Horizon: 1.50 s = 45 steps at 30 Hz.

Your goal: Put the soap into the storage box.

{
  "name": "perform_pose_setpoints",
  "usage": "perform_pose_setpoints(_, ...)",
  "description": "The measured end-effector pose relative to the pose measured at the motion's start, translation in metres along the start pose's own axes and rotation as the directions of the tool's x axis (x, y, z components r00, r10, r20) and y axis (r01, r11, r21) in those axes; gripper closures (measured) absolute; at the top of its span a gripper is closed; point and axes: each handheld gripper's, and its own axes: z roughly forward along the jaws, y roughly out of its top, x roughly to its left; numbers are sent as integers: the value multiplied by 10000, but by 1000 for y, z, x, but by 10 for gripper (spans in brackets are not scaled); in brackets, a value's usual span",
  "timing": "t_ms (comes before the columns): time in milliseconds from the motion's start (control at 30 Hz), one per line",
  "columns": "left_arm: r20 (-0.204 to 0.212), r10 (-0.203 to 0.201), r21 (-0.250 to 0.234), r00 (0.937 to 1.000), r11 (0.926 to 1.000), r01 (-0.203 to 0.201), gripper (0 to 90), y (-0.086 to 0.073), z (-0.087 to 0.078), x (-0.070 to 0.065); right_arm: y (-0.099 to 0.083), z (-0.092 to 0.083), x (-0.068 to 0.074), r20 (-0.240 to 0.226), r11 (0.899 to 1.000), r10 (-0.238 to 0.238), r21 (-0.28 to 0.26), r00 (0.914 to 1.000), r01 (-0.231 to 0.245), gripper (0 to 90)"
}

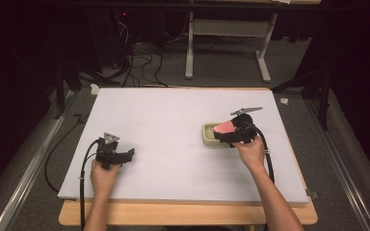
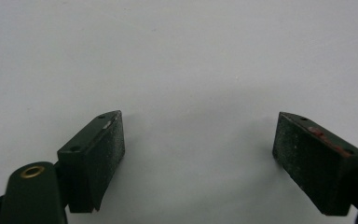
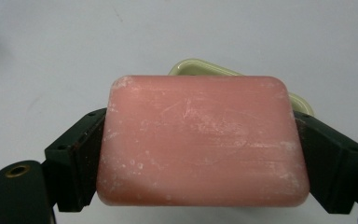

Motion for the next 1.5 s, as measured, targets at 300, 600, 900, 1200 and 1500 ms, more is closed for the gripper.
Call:
perform_pose_setpoints(300,3,-3,-3,10000,10000,3,173,0,0,0,9,20,-2,205,9965,508,658,9985,-521,136)
perform_pose_setpoints(600,-3,5,3,10000,10000,-5,173,0,0,0,13,38,-3,668,9888,772,1225,9948,-850,135)
perform_pose_setpoints(900,4,-1,-3,10000,10000,1,173,0,0,0,17,45,-3,1081,9816,882,1598,9902,-1049,135)
perform_pose_setpoints(1200,-2,7,4,10000,10000,-7,174,0,0,0,17,51,-1,1142,9778,905,1781,9893,-1100,135)
perform_pose_setpoints(1500,4,3,-2,10000,10000,-3,173,0,0,0,14,55,-8,1320,9675,1159,2094,9845,-1420,134)
